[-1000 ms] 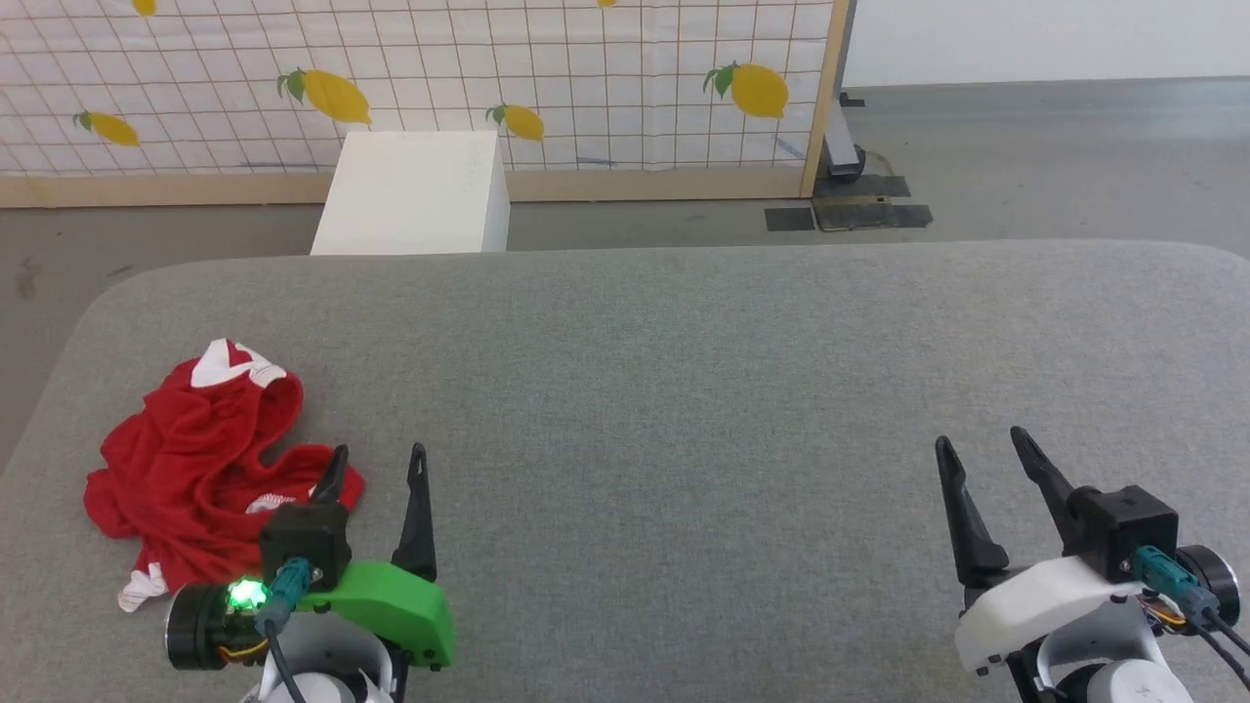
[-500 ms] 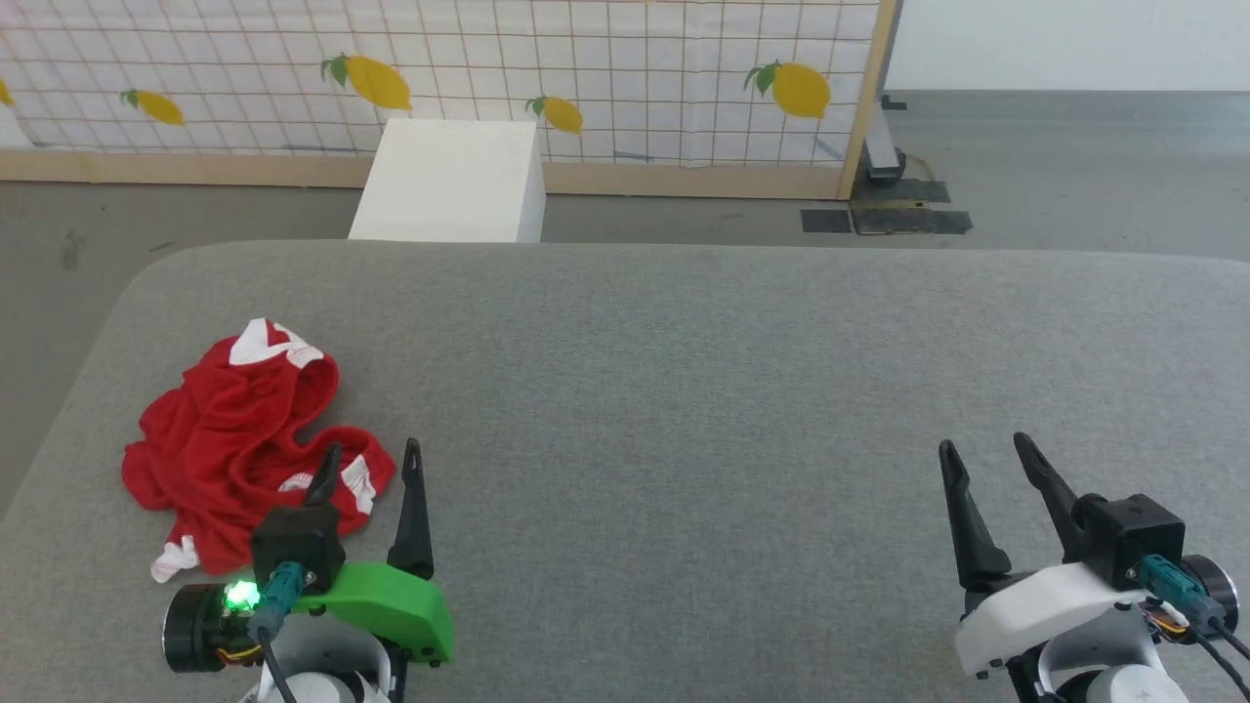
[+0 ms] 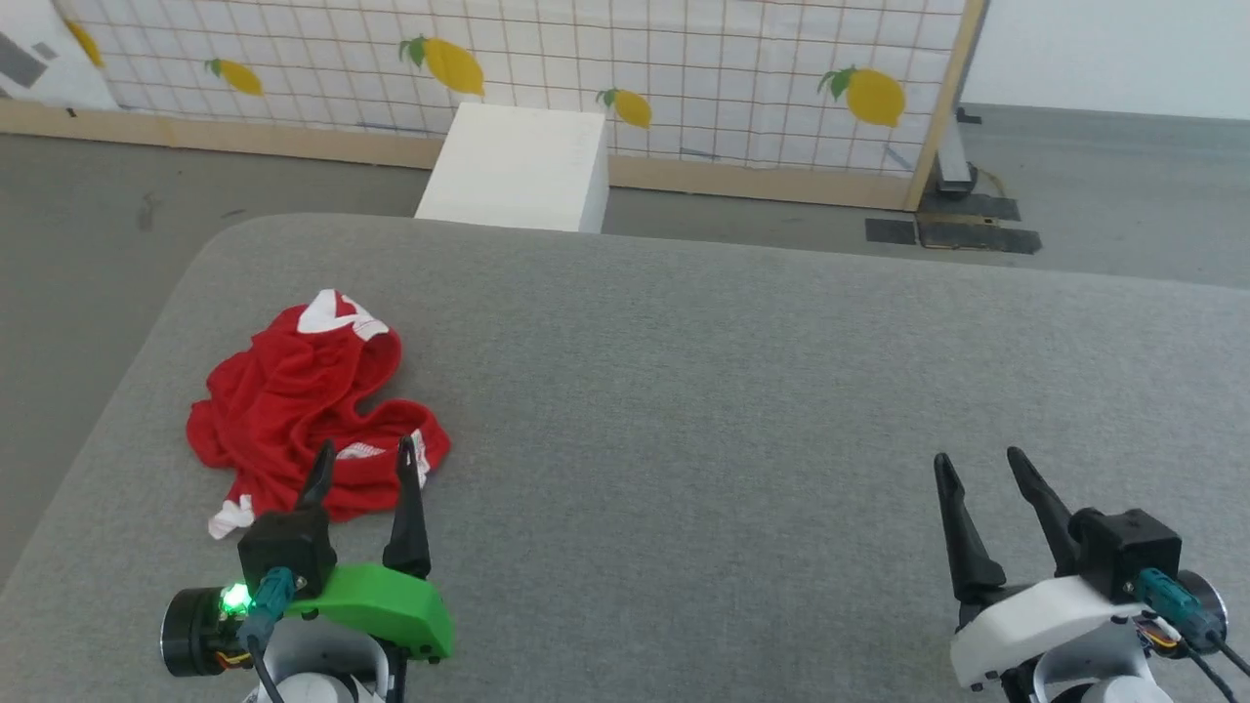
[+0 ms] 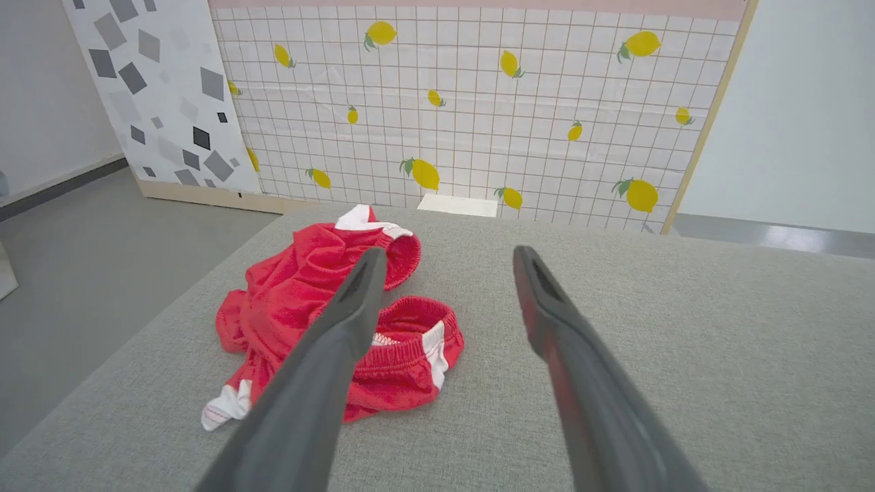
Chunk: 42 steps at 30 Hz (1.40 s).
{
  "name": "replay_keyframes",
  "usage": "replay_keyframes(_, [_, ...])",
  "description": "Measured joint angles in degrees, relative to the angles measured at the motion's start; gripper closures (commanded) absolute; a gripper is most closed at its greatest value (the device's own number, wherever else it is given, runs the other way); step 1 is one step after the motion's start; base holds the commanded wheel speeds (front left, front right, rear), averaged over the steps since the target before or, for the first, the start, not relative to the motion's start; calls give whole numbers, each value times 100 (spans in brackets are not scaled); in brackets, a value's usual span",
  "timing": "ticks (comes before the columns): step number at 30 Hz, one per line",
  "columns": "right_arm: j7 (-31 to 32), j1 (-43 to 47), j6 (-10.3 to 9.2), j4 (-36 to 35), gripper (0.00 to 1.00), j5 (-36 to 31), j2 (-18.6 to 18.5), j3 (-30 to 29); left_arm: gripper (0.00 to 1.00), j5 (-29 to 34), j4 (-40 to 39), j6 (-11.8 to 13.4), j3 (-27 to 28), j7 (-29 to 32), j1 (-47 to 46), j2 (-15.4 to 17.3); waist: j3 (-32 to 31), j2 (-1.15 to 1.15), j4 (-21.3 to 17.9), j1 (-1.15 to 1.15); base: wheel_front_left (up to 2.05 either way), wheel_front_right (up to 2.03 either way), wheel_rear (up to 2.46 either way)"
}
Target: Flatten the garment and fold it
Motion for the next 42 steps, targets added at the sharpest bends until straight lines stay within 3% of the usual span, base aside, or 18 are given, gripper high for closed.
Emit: replay_keyframes(42, [-464, 43, 0, 399, 0, 224, 0, 124, 0, -337, 145, 250, -43, -504, 132, 0, -52, 0, 956, 0, 0, 0, 0])
